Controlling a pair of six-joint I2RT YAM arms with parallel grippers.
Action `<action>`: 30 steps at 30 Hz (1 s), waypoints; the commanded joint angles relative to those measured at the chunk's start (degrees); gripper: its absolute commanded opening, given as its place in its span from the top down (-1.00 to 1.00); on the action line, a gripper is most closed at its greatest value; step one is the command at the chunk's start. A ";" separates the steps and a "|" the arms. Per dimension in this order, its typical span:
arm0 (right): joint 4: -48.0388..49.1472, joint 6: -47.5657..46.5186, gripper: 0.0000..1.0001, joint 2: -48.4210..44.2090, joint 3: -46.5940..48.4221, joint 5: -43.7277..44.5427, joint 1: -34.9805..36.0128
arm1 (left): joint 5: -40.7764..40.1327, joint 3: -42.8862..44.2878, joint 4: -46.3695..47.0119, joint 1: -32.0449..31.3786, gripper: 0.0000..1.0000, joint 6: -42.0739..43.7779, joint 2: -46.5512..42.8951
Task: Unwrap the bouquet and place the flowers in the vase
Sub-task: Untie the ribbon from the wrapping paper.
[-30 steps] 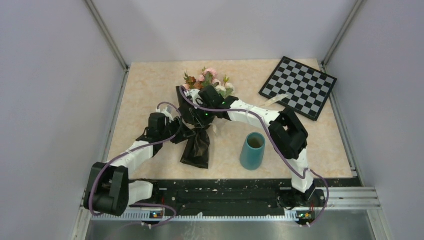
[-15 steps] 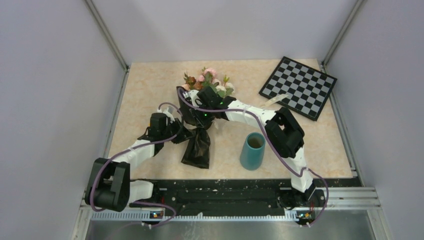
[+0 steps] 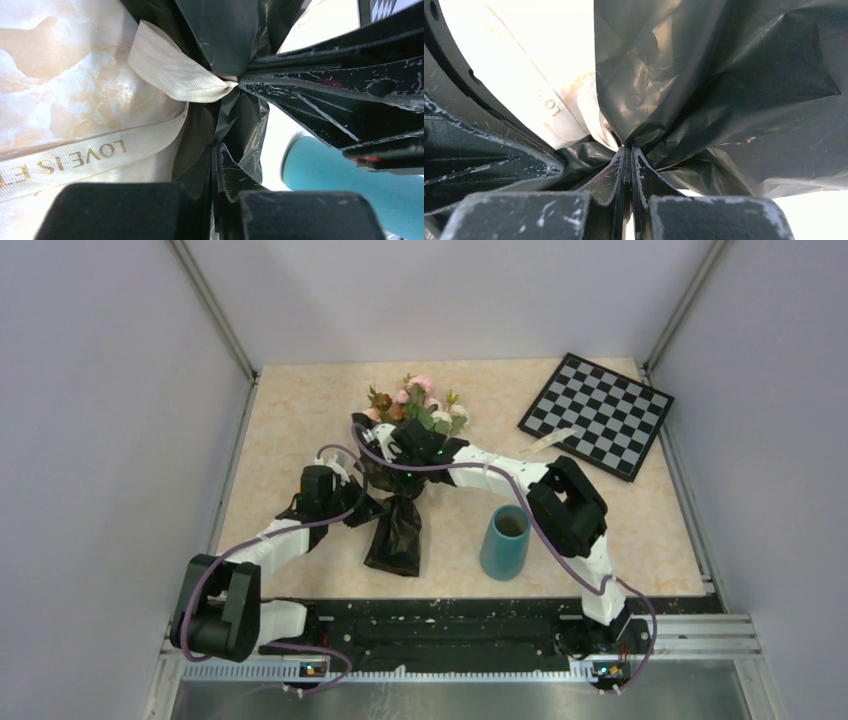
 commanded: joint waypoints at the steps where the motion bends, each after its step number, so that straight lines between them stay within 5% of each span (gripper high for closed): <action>1: 5.36 2.36 1.00 -3.43 -4.07 3.76 0.76 | -0.74 1.24 2.16 -0.24 1.00 -0.17 0.88; 11: 16.37 9.45 1.00 -14.53 -15.64 9.47 0.40 | -3.57 -1.17 1.12 -0.22 1.00 -0.66 1.99; 25: 12.83 6.89 1.00 -13.92 -13.13 -3.01 -0.81 | -3.20 -1.72 2.32 -0.22 1.00 -1.09 1.94; 30: 9.52 5.55 0.69 -10.77 -10.04 -2.88 -0.46 | -3.02 -1.69 2.32 -0.22 1.00 -1.10 2.03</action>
